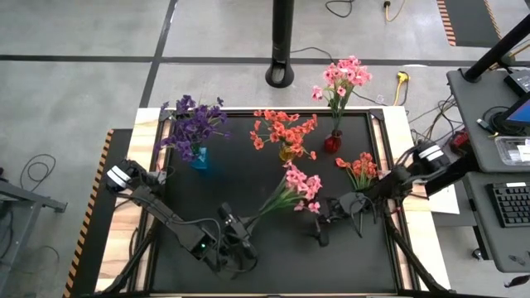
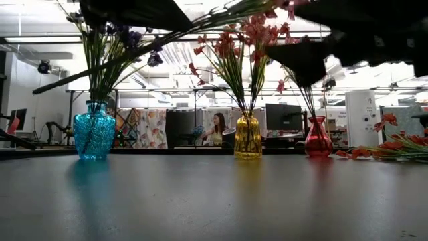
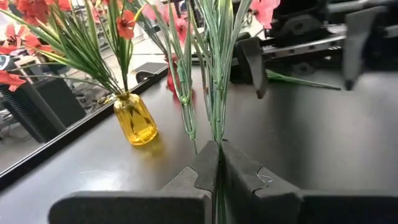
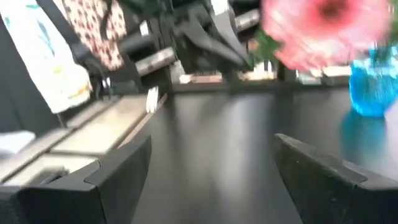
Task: Sort flowers into vase by color
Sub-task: Put the pink flowers into the red flower vase
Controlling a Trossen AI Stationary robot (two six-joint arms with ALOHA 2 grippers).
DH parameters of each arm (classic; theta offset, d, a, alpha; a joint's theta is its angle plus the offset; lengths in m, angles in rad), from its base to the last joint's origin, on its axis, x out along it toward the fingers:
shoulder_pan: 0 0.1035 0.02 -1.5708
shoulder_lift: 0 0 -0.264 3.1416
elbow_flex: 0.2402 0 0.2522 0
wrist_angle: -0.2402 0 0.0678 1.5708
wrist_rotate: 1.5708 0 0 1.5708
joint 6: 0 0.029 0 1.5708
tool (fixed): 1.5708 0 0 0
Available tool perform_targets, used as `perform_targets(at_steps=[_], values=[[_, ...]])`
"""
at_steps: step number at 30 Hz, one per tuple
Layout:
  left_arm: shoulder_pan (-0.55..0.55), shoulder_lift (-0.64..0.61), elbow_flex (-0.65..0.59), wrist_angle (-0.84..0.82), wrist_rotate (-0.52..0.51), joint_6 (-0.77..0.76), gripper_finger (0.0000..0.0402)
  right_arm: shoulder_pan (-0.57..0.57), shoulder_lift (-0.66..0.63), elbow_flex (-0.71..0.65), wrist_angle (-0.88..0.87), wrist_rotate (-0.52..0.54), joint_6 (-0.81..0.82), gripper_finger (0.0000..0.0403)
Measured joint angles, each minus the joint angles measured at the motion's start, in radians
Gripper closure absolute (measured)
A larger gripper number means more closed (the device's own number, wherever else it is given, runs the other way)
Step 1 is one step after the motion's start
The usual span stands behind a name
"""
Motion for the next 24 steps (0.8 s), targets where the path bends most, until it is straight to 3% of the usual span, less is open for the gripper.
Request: perform_targets(at_steps=[5, 13, 24], values=[[0.024, 0.000, 0.000, 0.031, 0.001, 0.001, 0.0401, 0.000, 0.117, 0.092, 0.139, 0.065, -0.041, 0.0078], [0.038, 0.000, 0.000, 0.053, 0.008, 0.004, 0.0401, -0.003, 0.213, 0.240, 0.138, 0.314, -0.059, 0.0078], [0.037, 0.000, 0.000, 0.067, 0.010, 0.004, 0.0401, -0.047, 0.232, 0.300, 0.099, 0.362, 0.068, 0.0078]])
